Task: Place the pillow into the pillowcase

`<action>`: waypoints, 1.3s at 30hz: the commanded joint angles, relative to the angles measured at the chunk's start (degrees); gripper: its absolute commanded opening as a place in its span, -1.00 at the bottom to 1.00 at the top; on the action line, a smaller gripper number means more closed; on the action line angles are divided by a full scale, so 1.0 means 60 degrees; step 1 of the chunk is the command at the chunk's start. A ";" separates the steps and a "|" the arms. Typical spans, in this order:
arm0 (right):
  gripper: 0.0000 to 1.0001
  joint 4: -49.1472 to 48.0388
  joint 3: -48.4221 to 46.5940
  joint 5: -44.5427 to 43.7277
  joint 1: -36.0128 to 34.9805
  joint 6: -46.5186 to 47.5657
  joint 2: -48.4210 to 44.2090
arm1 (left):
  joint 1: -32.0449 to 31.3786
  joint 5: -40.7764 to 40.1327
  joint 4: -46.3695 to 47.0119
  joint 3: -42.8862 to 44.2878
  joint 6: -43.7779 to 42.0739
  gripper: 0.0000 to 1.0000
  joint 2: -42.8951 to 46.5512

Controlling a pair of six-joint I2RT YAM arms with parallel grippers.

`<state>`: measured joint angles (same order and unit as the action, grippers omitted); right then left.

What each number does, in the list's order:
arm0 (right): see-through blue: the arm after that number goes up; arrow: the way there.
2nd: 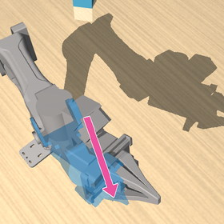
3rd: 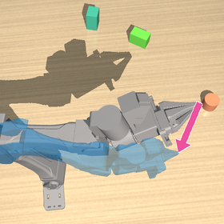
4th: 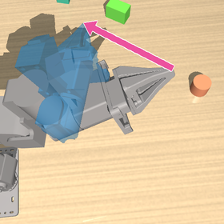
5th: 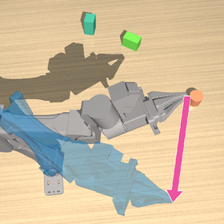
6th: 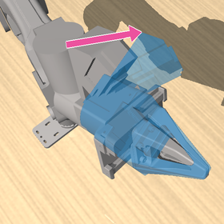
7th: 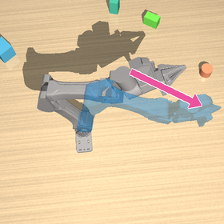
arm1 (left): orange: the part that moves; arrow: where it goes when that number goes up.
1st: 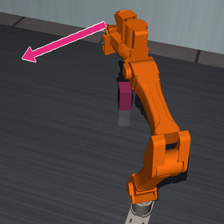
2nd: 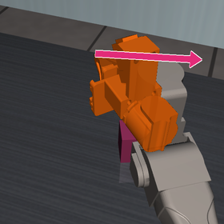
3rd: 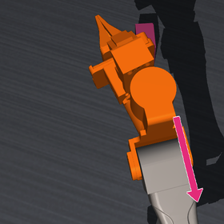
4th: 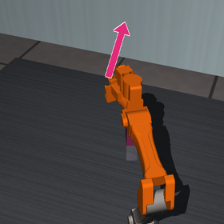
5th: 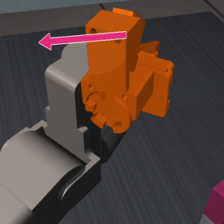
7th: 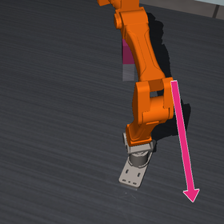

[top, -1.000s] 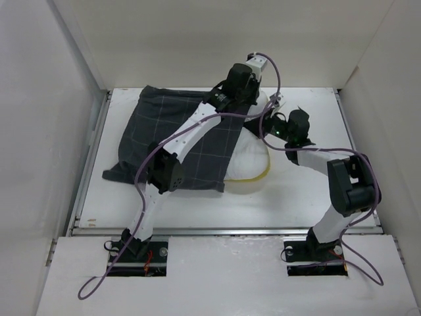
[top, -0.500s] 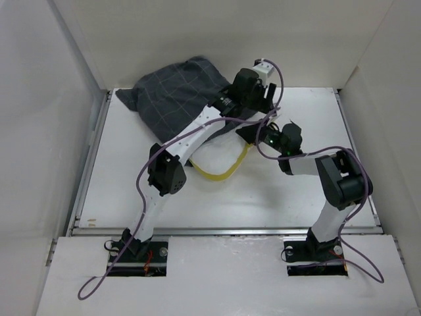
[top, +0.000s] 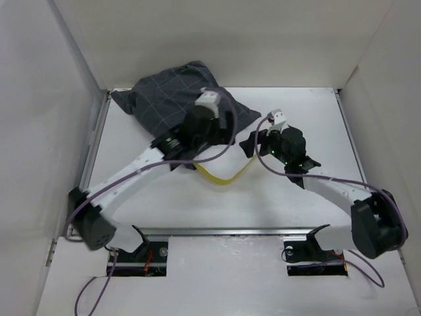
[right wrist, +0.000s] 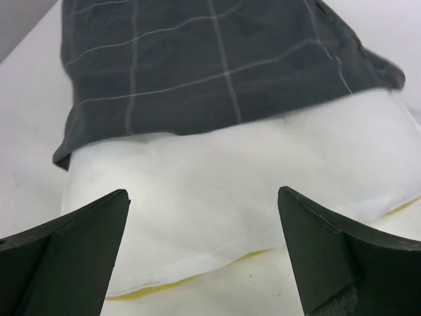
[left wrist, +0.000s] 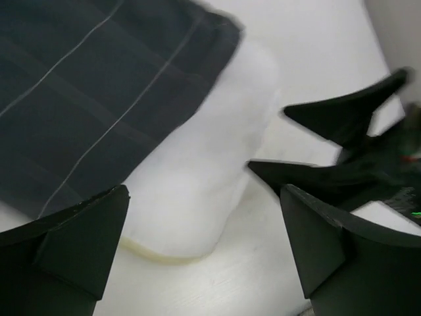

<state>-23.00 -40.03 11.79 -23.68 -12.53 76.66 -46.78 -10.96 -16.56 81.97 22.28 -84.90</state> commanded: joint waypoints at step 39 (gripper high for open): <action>-1.00 0.1948 -0.4241 -0.1480 -0.2865 0.0834 0.3043 | 0.2525 0.0523 0.5515 -0.6265 0.2030 -1.00 -0.0222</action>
<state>-1.19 -61.41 4.23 -41.19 -2.26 94.54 -29.85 -11.55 14.28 41.43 37.45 -87.96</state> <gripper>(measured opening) 0.057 0.011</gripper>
